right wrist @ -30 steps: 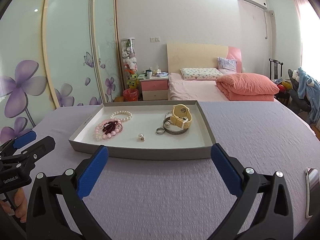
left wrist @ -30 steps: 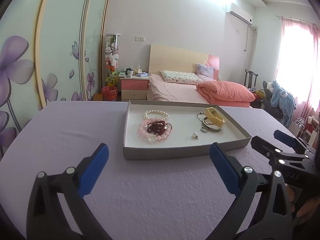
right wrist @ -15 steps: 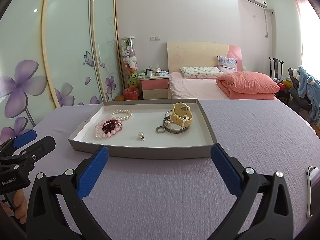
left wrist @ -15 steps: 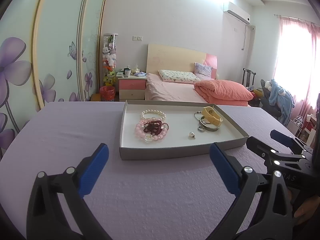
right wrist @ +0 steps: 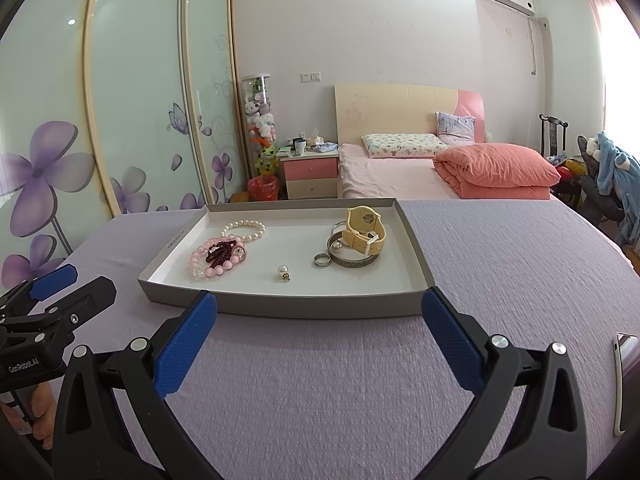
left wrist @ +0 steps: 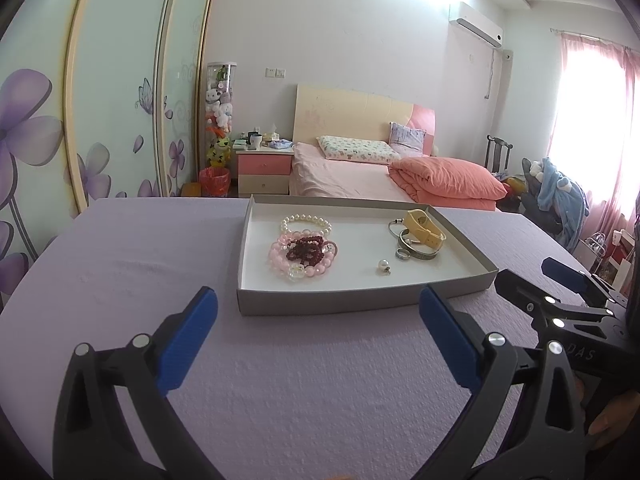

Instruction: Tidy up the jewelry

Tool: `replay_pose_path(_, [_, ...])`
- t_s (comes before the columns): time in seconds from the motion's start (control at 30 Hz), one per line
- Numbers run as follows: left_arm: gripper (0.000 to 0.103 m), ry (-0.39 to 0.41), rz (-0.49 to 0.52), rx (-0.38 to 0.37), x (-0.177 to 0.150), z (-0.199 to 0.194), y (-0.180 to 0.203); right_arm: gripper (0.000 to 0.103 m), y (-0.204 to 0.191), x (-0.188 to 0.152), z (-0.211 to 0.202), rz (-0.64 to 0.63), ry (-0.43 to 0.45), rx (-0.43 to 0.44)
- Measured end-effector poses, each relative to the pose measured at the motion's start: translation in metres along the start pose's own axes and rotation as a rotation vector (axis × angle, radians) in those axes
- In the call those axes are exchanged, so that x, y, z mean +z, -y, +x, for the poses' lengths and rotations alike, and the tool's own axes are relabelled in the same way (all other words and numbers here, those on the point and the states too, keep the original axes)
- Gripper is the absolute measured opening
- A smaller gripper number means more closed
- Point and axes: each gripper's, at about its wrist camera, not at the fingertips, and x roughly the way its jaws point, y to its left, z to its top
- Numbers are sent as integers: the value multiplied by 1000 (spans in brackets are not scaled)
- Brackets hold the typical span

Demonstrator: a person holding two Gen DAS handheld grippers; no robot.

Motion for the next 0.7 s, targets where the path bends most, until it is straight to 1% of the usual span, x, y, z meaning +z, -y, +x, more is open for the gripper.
replay_pose_path(0.7, [101, -16, -7, 9, -1, 3, -2, 102, 1, 0, 0, 3, -1, 2])
